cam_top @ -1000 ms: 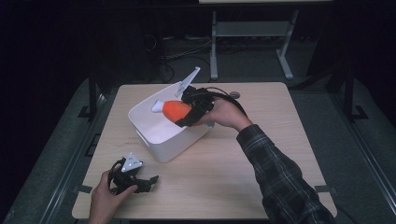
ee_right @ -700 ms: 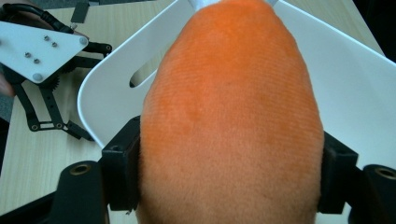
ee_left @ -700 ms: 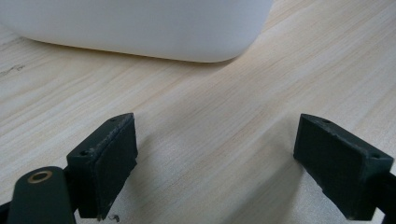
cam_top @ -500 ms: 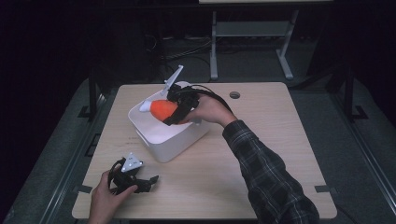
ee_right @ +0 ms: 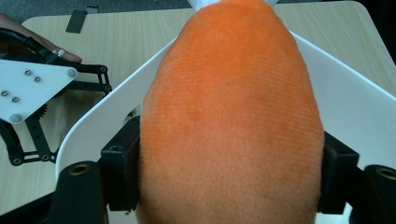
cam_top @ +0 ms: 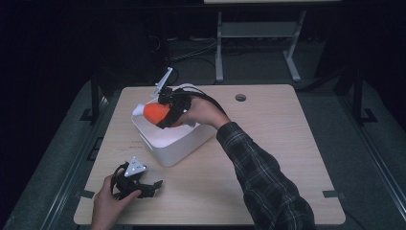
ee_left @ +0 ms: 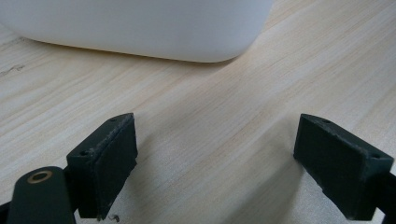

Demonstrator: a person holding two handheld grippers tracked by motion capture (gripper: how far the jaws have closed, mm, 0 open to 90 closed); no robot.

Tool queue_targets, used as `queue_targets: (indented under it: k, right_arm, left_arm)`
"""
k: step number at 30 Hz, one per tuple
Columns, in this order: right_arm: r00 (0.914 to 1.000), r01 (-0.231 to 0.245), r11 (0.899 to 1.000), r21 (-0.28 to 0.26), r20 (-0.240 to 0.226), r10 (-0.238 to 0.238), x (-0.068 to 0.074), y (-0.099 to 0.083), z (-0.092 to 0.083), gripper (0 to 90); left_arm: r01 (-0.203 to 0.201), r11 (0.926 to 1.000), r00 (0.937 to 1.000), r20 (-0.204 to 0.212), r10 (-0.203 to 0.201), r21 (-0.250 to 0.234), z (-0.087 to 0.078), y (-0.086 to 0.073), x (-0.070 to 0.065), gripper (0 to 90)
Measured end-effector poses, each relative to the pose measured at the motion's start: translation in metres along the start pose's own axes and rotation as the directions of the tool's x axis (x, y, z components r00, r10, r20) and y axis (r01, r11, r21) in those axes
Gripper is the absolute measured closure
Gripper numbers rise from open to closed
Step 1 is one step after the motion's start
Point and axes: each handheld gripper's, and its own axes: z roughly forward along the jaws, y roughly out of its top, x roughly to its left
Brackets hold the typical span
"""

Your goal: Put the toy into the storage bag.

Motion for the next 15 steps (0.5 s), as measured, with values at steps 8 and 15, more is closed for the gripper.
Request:
queue_targets:
  k: [8,15]
  right_arm:
    - [1.0,0.002,1.0,0.02,-0.002,-0.002,0.0,0.005,0.01,26.5]
    - [1.0,0.001,0.998,0.06,0.005,-0.002,0.0,0.005,0.022,25.4]
  left_arm:
    - [0.001,1.0,1.0,0.0,-0.001,-0.001,0.0,0.0,0.0,12.5]
    - [0.0,1.0,1.0,-0.001,0.0,0.0,0.0,0.0,0.0,12.5]
